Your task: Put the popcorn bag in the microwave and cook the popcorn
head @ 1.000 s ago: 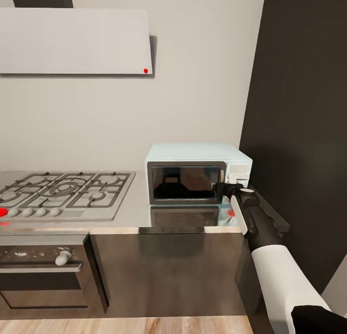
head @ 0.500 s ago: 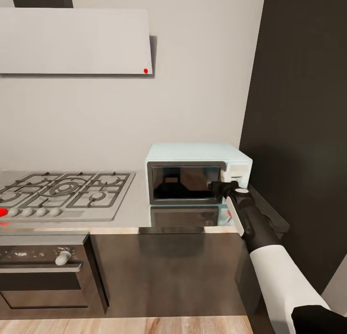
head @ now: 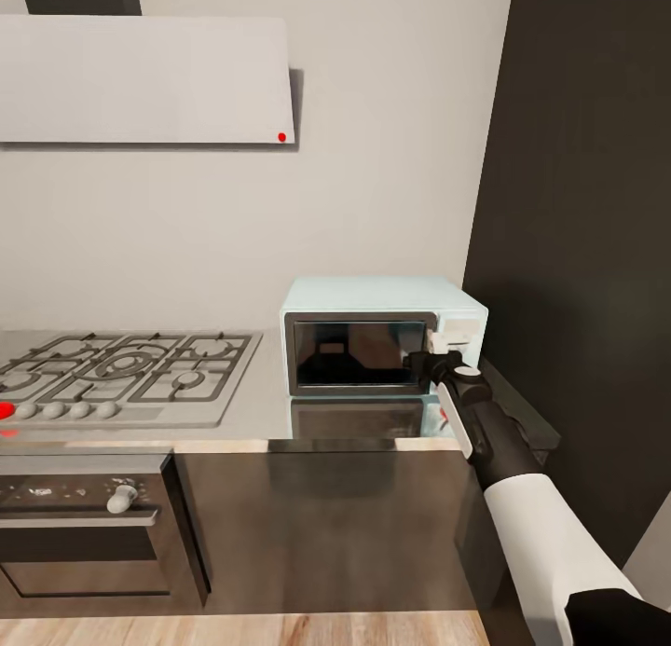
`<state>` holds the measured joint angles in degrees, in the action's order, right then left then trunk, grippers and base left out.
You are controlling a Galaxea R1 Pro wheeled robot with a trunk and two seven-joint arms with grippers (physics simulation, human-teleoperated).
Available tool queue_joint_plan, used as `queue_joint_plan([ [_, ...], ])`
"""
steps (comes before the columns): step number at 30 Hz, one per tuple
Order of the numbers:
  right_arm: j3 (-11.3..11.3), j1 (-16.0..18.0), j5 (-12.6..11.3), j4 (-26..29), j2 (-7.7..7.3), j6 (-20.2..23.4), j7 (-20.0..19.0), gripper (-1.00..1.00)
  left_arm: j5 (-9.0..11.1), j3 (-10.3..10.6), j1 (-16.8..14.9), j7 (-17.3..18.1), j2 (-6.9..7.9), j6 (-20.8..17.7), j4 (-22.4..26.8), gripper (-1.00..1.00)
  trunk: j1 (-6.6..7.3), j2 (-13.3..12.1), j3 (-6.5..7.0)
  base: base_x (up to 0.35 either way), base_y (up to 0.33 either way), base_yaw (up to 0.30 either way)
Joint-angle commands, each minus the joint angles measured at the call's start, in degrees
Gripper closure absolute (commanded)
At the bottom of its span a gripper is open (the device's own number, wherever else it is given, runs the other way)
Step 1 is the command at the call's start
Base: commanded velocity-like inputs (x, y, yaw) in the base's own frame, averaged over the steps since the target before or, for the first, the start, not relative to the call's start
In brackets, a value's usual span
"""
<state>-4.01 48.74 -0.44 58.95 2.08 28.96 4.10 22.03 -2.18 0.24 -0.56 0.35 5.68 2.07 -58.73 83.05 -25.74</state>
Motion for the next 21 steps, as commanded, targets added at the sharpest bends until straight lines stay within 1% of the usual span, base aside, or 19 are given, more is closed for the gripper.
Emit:
queue_joint_plan([
  [1, -0.1, 0.0, -0.1, 0.0, -0.03, 0.3, 0.4, -1.00, 0.0, -0.2, 0.0, -0.1, 0.00, 0.0, 0.1, -1.00, 0.00, 0.0, -0.05, 0.000, 0.000, 0.000],
  [9, 0.0, 0.0, -0.1, 0.1, 0.01, 0.2, 0.5, -1.00, 0.0, -0.2, 0.0, -0.1, 0.00, 0.0, 0.1, -1.00, 0.00, 0.0, -0.05, 0.000, 0.000, 0.000],
  [10, 0.0, 0.0, -0.1, 0.1, -0.03, 0.2, 0.4, 1.00, 0.0, -0.2, 0.0, -0.1, 0.00, 0.0, 0.1, -1.00, 0.00, 0.0, -0.05, 0.000, 0.000, 0.000],
  [21, 0.1, 0.0, -0.1, -0.2, -0.06, 0.2, 0.8, 1.00, 0.0, -0.2, 0.0, -0.1, 0.00, 0.0, 0.1, -1.00, 0.00, 0.0, -0.05, 0.000, 0.000, 0.000],
])
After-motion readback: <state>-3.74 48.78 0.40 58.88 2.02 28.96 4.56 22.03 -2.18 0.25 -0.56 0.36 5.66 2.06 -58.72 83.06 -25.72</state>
